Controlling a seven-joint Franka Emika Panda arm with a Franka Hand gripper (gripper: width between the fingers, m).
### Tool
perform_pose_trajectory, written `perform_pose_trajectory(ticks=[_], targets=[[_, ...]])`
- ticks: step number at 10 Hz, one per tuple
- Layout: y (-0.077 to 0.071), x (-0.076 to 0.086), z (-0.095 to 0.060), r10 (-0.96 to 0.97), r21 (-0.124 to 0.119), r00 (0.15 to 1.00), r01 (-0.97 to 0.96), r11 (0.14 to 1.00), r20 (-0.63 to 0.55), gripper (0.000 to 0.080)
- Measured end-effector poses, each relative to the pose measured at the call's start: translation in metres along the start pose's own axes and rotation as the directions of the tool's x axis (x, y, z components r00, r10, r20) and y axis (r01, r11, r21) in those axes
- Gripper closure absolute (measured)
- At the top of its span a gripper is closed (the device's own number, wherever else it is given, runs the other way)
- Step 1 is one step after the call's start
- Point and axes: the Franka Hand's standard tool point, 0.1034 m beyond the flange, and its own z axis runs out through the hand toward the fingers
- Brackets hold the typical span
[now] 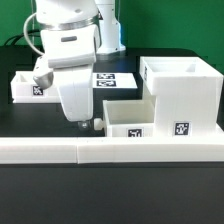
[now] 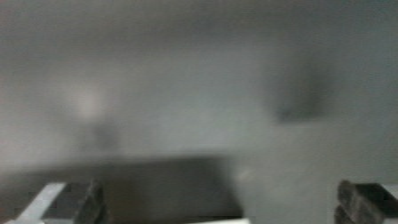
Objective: Assemble drawer
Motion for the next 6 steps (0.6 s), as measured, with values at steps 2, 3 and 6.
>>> perform_pose_trajectory(ticks=[2,3,6], targets=[[0.002,0.013,0.000,0.049,-0.001,0.999,-0.049,0.999,-0.007,0.0150],[0.002,0.018,0.001,0.078,-0.001,0.997,-0.078,0.997,-0.006,0.0150],[0.003,0.021,0.002,0.156,-0.005,0.988,-0.156,0.988,0.017,0.0150]])
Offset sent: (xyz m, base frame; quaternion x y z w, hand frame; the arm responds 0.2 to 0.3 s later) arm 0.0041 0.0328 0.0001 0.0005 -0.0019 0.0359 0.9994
